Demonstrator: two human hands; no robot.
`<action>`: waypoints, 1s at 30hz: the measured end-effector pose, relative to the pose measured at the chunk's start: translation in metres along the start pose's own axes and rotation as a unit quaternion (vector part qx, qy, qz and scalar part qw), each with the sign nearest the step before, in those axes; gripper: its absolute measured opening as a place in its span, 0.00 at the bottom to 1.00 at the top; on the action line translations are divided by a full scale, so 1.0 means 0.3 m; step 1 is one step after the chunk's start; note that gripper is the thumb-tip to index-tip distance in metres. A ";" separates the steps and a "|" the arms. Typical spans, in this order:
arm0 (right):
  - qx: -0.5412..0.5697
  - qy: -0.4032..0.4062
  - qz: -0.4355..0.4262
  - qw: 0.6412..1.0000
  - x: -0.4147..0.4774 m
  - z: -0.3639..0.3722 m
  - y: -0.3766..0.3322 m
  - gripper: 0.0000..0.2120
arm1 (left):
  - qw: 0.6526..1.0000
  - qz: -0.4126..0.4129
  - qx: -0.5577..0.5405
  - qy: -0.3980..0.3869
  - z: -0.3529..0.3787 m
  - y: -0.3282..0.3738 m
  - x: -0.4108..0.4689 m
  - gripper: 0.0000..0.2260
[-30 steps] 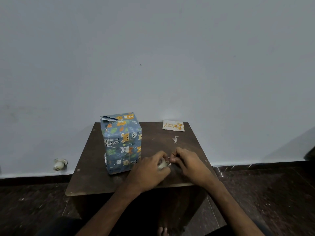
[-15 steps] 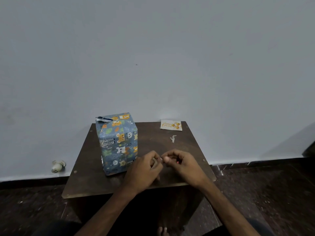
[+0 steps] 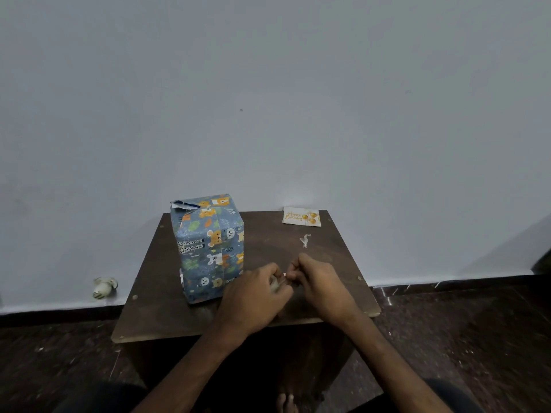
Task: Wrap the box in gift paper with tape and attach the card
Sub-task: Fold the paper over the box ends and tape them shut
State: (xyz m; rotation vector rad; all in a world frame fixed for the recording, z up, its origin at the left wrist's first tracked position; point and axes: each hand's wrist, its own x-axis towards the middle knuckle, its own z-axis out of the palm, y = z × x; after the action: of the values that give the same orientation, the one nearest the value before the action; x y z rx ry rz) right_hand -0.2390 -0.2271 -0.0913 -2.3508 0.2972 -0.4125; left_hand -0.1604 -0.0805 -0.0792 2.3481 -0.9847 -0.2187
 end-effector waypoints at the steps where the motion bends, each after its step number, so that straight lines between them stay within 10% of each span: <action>1: -0.024 -0.002 -0.005 1.000 0.006 -0.001 0.004 0.11 | 1.000 0.003 0.009 0.009 0.001 0.002 -0.002 0.08; 13: 0.089 0.054 0.032 0.994 0.017 -0.039 0.021 0.07 | 0.996 -0.011 -0.080 0.026 0.001 -0.002 0.000 0.08; 20: -0.240 -0.003 0.109 0.965 0.016 -0.062 0.115 0.07 | 0.982 -0.021 -0.188 0.020 -0.005 -0.027 0.006 0.08; 30: -0.340 -0.029 0.104 0.934 0.031 -0.048 0.060 0.08 | 0.976 -0.031 -0.215 0.024 -0.012 -0.037 0.005 0.07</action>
State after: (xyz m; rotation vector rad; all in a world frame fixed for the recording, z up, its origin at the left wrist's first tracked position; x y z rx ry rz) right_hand -0.2376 -0.2518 -0.0918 -2.9520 0.7544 -0.1423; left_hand -0.1513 -0.0737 -0.0824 1.9773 -0.7519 -0.3598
